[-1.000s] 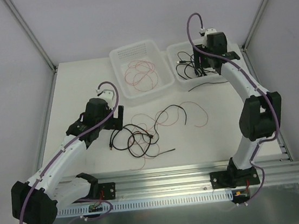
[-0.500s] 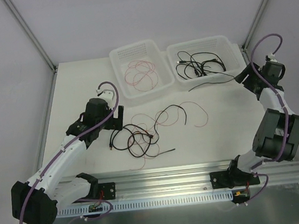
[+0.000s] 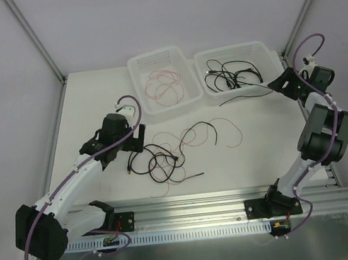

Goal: Untangle the cables

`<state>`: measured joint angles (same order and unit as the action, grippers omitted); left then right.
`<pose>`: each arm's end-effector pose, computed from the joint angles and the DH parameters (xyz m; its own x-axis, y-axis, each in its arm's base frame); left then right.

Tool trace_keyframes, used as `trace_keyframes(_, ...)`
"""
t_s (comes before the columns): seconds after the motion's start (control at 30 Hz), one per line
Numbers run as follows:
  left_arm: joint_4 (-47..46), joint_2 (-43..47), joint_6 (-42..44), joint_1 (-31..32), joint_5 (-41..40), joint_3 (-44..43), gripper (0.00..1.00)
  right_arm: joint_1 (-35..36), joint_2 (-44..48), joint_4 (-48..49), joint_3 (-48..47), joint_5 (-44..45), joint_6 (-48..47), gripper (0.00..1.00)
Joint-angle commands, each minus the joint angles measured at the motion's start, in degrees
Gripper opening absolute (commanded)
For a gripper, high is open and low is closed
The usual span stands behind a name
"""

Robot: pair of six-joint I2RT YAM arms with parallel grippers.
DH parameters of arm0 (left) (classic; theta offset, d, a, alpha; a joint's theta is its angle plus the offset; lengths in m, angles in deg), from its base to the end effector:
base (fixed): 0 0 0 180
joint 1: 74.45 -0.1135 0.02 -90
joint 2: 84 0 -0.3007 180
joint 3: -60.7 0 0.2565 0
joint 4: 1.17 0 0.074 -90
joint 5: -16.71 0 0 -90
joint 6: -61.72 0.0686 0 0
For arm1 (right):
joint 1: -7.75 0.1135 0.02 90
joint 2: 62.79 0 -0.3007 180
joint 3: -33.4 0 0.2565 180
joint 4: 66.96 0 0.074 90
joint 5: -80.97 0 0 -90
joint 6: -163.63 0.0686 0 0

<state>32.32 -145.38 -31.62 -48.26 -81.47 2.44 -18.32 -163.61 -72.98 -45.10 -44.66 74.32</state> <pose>0.2250 -0.0998 0.2789 -0.5537 0.2081 -0.8063 0.3026 0.9524 0.0379 0.4020 -0.1522 0.2498 -0.4276 0.2201 -0.8768 -0.0982 0.9528 0.2871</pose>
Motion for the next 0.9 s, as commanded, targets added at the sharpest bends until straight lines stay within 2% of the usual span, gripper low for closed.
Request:
trace_keyframes(0.0, -0.28, -1.36, 1.40, -0.18, -0.52, -0.44, 0.99, -0.30, -1.75, -0.47, -4.46, -5.84, -6.57, 0.73)
trace_keyframes(0.2, -0.02, -3.04, 1.93, -0.18, -0.60, -0.89, 0.99, 0.57, -6.76, -3.54, -9.12, -8.13, -9.82, 0.78)
trace_keyframes(0.57, 0.25, -4.62, 2.45, -0.18, 0.10, -1.33, 0.99, 2.77, -11.16, -6.53, -13.25, -12.61, -12.02, 0.80)
trace_keyframes(0.87, 0.51, -4.44, 2.37, -0.27, 0.71, -1.50, 0.99, 4.18, -8.88, -5.75, -9.04, -15.95, -11.15, 0.74)
